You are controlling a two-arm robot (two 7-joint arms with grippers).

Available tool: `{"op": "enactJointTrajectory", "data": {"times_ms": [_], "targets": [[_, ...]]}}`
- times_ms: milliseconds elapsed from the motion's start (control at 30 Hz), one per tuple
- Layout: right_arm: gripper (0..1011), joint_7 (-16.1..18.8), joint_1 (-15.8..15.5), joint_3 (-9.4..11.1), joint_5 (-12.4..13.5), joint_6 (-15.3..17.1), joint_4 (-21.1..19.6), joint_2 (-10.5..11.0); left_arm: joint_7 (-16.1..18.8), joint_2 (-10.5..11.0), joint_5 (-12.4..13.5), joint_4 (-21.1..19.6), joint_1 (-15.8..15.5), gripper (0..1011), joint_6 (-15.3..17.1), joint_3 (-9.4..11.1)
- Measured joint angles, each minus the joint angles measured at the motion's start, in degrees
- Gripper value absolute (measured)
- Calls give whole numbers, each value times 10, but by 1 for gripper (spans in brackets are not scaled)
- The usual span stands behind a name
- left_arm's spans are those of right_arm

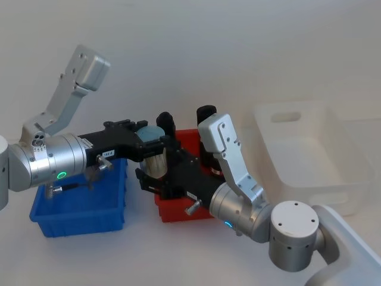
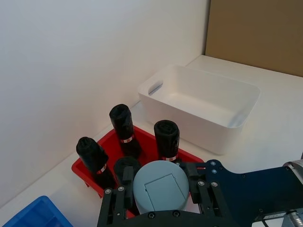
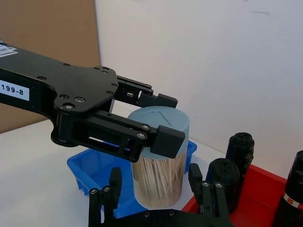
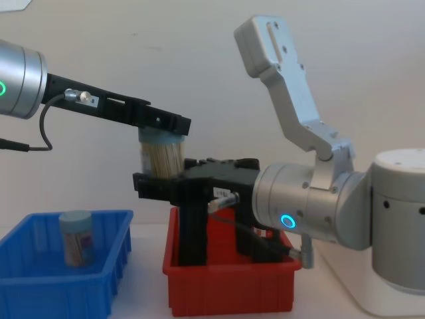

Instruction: Pick the cotton swabs from the blue box and place them into the white box.

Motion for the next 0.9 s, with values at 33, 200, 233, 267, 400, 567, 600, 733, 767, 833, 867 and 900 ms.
{"op": "enactJointTrajectory", "data": {"times_ms": [33,200,233,267,400,567,600,733,767,833,867,900], "targets": [[907,0,1,0,1,0,1,0,0,0,0,0,0,669,0,0],[759,3,8,-2,4,-2,15,-6,0,0,0,0,0,669,0,0],[721,3,9,-2,5,-3,18,-7,0,0,0,0,0,669,0,0],[683,3,11,-3,6,-3,21,-8,0,0,0,0,0,669,0,0],[640,4,14,-3,8,-5,28,-10,1,0,0,0,0,669,0,0],[640,5,17,-5,10,-8,34,-13,1,0,0,0,0,703,0,0],[639,6,18,-7,11,-8,36,-14,0,0,0,0,0,715,0,0],[639,6,19,-7,12,-10,39,-15,0,0,0,0,0,836,0,0],[639,5,19,-7,13,-10,39,-15,0,0,0,0,0,888,0,0],[639,5,20,-8,13,-11,40,-15,0,0,0,0,0,921,0,0],[639,4,20,-8,14,-11,40,-15,0,0,0,0,0,951,0,0],[639,3,20,-8,14,-11,41,-15,0,0,0,0,0,982,0,0]]}}
